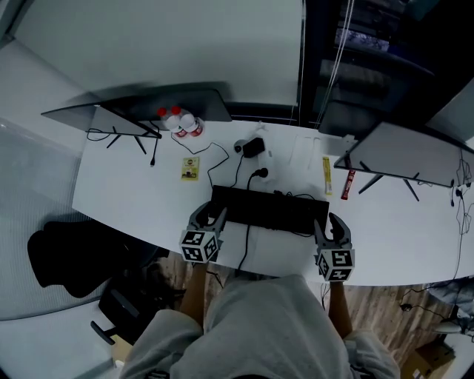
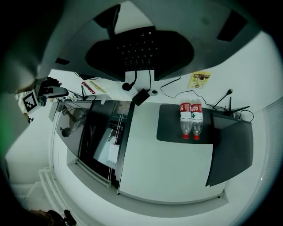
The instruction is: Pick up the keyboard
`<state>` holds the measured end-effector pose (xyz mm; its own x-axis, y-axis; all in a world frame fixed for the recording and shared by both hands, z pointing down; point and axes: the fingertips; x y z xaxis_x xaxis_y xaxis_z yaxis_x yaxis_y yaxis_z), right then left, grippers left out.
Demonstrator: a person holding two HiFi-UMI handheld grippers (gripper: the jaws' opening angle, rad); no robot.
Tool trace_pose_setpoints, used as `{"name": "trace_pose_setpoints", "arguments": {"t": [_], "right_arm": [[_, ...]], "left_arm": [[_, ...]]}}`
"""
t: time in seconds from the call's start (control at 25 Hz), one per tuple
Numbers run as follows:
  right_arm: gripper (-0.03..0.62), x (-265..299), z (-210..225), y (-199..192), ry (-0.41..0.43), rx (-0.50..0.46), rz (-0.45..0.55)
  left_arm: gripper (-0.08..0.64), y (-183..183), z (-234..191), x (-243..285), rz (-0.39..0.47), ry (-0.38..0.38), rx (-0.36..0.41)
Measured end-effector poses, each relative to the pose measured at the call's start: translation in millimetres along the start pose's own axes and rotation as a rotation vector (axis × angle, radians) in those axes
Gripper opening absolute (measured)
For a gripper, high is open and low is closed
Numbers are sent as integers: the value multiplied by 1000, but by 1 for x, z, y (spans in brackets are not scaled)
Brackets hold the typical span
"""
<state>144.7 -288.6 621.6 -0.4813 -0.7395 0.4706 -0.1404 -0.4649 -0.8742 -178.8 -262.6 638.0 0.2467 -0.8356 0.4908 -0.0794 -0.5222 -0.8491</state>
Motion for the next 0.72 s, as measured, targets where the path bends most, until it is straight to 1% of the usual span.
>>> {"name": "trace_pose_setpoints", "arguments": {"t": [0.2,0.32,0.52,0.72], "right_arm": [[195,-1,-2,-3,-58,9,-7],[195,-5,-9,-2,-88,14,-13],[195,-7,-19,-8,-123,11,-30],[195,-7,-24,-9,-137,7,-51]], "left_arm": [[193,-6,-11,10,-23,-35,11],[202,-9,-20,15,-33,-62,2],[205,-12,-36,26,-44,-89,-18],[225,-20,-45,40,-69,-104,-30]]}}
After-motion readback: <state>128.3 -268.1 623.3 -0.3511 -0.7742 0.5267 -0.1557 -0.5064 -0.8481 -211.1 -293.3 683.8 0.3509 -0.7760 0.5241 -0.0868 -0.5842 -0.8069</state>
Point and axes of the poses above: the fingertips, and each gripper's own axes: x forward along the fingers, z to its right, y out of its top
